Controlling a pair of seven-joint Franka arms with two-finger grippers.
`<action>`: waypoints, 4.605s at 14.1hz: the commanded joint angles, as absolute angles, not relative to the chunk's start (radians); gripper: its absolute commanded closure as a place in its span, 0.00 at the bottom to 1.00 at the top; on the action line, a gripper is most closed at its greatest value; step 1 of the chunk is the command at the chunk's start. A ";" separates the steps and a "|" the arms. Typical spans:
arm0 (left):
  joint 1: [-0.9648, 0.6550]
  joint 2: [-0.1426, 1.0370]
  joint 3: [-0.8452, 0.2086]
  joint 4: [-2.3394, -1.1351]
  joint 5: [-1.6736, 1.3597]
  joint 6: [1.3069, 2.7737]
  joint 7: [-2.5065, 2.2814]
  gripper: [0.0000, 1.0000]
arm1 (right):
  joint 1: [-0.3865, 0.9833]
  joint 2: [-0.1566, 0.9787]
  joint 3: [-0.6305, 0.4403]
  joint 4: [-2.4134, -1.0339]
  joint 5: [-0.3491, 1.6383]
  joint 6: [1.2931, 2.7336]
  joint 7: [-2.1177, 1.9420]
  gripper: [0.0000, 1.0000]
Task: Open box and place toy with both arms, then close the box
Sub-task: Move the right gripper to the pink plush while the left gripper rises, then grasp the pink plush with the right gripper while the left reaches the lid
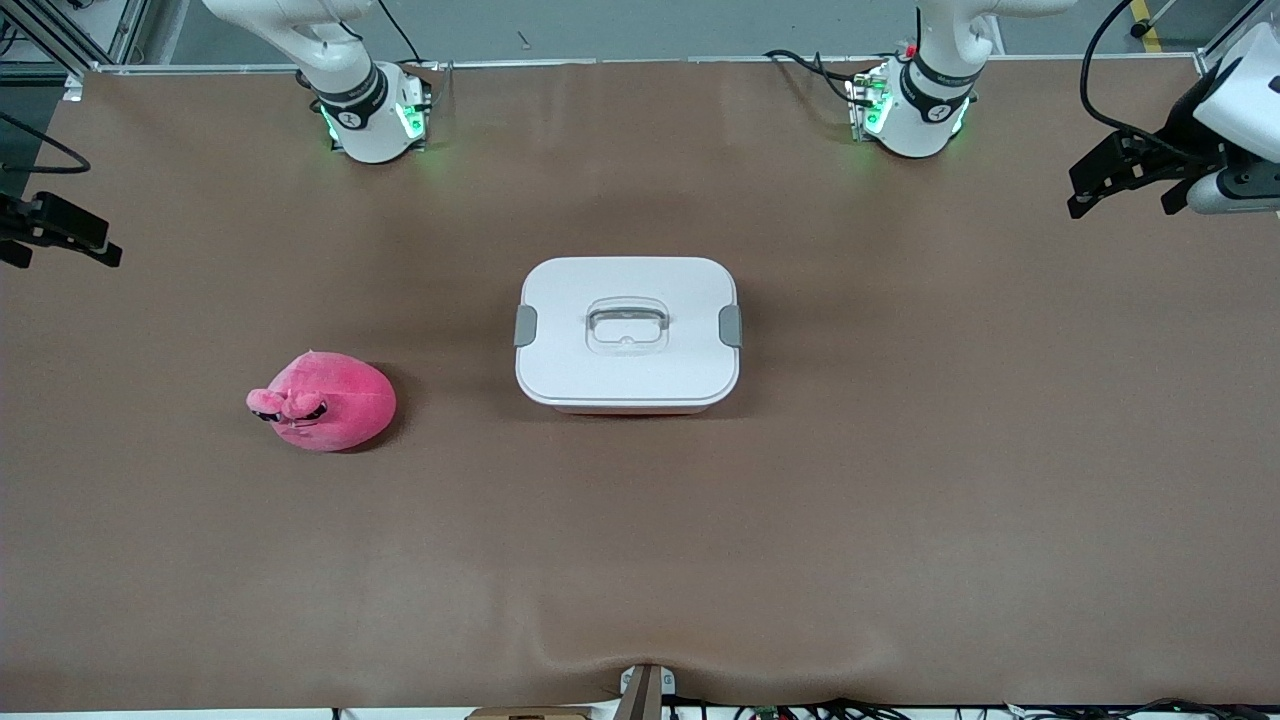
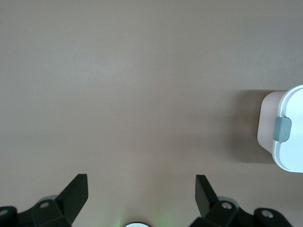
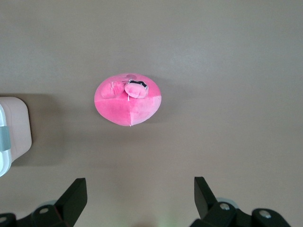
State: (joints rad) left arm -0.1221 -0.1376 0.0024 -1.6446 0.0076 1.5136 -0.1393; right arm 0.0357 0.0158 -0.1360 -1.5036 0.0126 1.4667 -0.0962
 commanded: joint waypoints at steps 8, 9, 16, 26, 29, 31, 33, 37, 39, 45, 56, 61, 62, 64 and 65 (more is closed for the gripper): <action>-0.120 -0.124 0.012 -1.585 -0.002 1.494 -0.130 0.00 | 0.060 0.008 -0.135 -1.509 0.021 1.453 -0.114 0.00; -0.121 -0.123 0.012 -1.585 0.000 1.491 -0.132 0.00 | 0.078 0.011 -0.135 -1.516 0.021 1.457 -0.114 0.00; -0.127 -0.101 0.011 -1.585 -0.008 1.485 -0.143 0.00 | 0.117 0.052 -0.135 -1.660 0.034 1.653 -0.114 0.00; -0.137 -0.060 -0.150 -1.608 -0.008 1.474 -0.426 0.00 | 0.150 0.181 -0.137 -1.733 0.066 1.877 -0.114 0.00; -0.137 -0.026 -0.213 -1.609 -0.008 1.500 -0.526 0.00 | 0.169 0.242 -0.137 -1.733 0.066 1.936 -0.104 0.00; -0.137 -0.006 -0.261 -1.623 -0.008 1.525 -0.641 0.00 | 0.170 0.259 -0.137 -1.735 0.066 1.940 -0.104 0.00; -0.138 0.027 -0.311 -1.637 -0.008 1.567 -0.791 0.00 | 0.169 0.281 -0.135 -1.735 0.066 1.939 -0.107 0.00; -0.141 0.100 -0.414 -1.638 -0.006 1.655 -1.039 0.00 | 0.176 0.301 -0.137 -1.735 0.066 1.951 -0.113 0.00; -0.161 0.138 -0.468 -1.638 0.008 1.695 -1.193 0.00 | 0.175 0.314 -0.135 -1.735 0.067 1.947 -0.115 0.26; -0.305 0.233 -0.468 -1.643 0.044 1.836 -1.662 0.00 | 0.207 0.325 -0.137 -1.720 0.057 1.951 -0.115 0.34; -0.454 0.387 -0.469 -1.629 0.258 2.061 -2.484 0.00 | 0.195 0.362 -0.138 -1.730 0.051 2.023 -0.117 0.39; -0.500 0.434 -0.468 -1.626 0.323 2.106 -2.721 0.00 | 0.186 0.367 -0.138 -1.732 0.051 2.020 -0.117 0.40; -0.508 0.440 -0.468 -1.626 0.346 2.106 -2.762 0.00 | 0.186 0.367 -0.138 -1.732 0.051 2.019 -0.117 0.40; -0.534 0.456 -0.468 -1.626 0.405 2.106 -2.825 0.00 | 0.186 0.365 -0.138 -1.738 0.051 2.016 -0.117 0.41; -0.543 0.465 -0.468 -1.626 0.443 2.106 -2.848 0.00 | 0.186 0.364 -0.138 -1.741 0.051 2.008 -0.115 0.41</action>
State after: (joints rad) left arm -0.5190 0.4392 -0.4695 -1.6488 0.3681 2.1033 -2.7400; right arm 0.1935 0.3698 -0.1425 -1.7357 0.0555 2.0192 -0.1095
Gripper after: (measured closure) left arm 0.000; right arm 0.405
